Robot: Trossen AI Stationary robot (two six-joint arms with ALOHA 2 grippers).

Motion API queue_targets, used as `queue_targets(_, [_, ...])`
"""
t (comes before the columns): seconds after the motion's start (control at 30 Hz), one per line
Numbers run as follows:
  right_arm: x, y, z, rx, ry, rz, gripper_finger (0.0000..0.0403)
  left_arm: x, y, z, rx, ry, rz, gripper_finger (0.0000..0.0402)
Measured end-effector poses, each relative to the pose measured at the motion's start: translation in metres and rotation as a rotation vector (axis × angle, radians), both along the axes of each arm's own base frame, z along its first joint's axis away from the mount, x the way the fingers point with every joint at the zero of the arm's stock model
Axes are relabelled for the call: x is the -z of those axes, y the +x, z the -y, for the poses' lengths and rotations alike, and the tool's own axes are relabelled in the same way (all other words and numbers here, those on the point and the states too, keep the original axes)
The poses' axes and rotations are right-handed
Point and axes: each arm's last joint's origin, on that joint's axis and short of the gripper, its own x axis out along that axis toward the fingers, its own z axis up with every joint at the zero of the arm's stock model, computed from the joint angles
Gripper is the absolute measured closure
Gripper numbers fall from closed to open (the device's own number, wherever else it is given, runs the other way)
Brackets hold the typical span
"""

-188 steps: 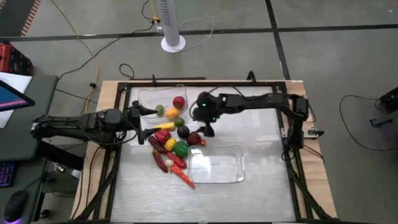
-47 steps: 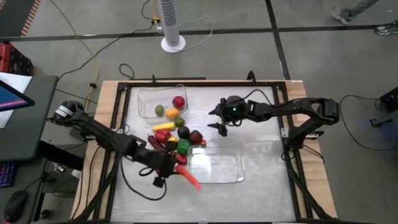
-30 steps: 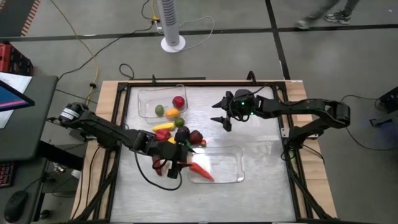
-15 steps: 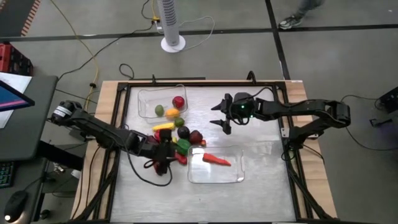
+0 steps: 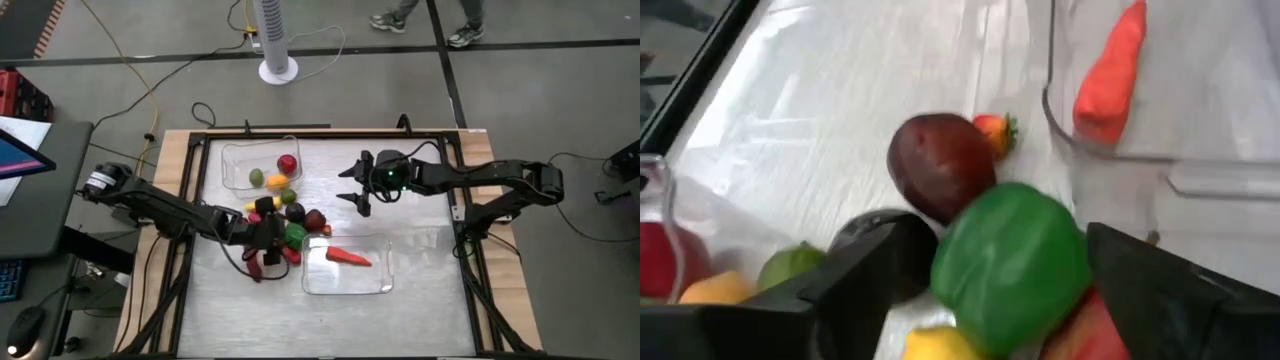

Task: Sort produce into baskets
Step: Put the green bell pepper into the bottom transparent bin

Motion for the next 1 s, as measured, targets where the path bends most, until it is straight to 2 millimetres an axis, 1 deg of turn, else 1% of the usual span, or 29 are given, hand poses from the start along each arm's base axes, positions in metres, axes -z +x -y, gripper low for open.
queue_targets(0.1, [0.0, 0.0, 0.0, 0.0, 0.001, 0.0, 0.0078, 0.005, 0.003, -0.001, 0.043, -0.002, -0.023, 0.0052])
queue_targets(0.2, [0.0, 0.0, 0.0, 0.0, -0.001, 0.0, 0.0078, 0.013, 0.007, -0.001, 0.08, 0.025, -0.061, 0.0025])
queue_targets(0.27, [0.0, 0.0, 0.0, 0.0, -0.001, 0.0, 0.0078, 0.016, 0.015, -0.001, 0.103, 0.04, -0.041, 0.0011])
queue_targets(0.37, [0.0, 0.0, 0.0, 0.002, 0.003, 0.001, 0.0078, 0.029, 0.022, 0.0, 0.157, 0.047, -0.074, 0.0004])
queue_targets(0.5, [0.0, 0.0, -0.002, -0.005, 0.003, -0.002, 0.0078, 0.048, 0.026, 0.0, 0.185, 0.064, -0.155, 0.0004])
queue_targets(0.6, [0.0, 0.0, -0.001, -0.003, 0.003, -0.002, 0.0078, 0.052, 0.028, 0.0, 0.176, 0.072, -0.172, 0.0005])
queue_targets(0.73, [0.0, 0.0, -0.001, -0.003, 0.003, -0.002, 0.0078, 0.054, 0.028, 0.0, 0.163, 0.066, -0.174, 0.0016])
queue_targets(0.93, [0.0, 0.0, -0.001, -0.003, 0.004, -0.002, 0.0078, 0.054, 0.027, -0.001, 0.159, 0.073, -0.188, 0.006])
queue_targets(1.0, [0.0, 0.0, -0.001, -0.003, 0.004, -0.002, 0.0078, 0.051, 0.027, -0.001, 0.158, 0.077, -0.205, 0.0073])
